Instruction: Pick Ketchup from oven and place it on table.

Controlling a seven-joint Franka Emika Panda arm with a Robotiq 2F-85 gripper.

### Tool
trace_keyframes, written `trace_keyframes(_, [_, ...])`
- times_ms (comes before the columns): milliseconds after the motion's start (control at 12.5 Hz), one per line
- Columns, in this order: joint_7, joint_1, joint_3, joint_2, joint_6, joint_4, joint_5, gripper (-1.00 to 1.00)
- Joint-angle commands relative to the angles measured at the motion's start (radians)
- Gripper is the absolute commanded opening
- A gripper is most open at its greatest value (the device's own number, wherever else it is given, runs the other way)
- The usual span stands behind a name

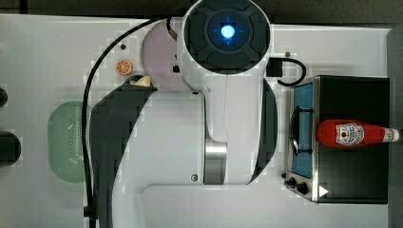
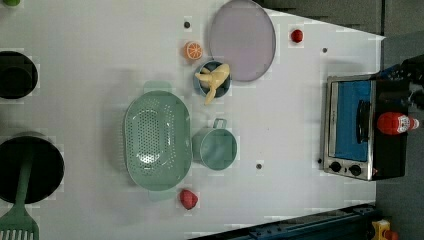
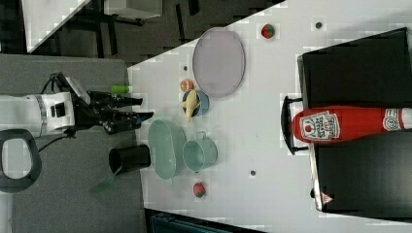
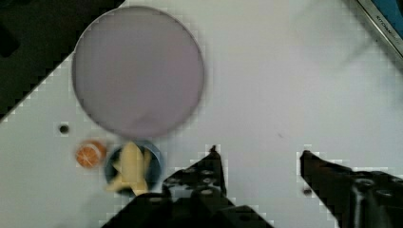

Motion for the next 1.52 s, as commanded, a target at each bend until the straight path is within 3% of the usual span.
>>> trace_keyframes(80, [0.024,-0.035,-0.063,-0.368,-0.13,-0.219,-0.017,0.59])
trace_keyframes(240, [0.024,-0.04,-0.069,-0.367,-0.122,-0.219,-0.017,0.99])
trace_keyframes(880, [0.024,-0.101,-0.281,-0.285,0.043,-0.217,-0.018,1.0])
trace_keyframes(1520, [0.023,-0.11,-0.499,-0.067,0.282,-0.213,-0.018,1.0])
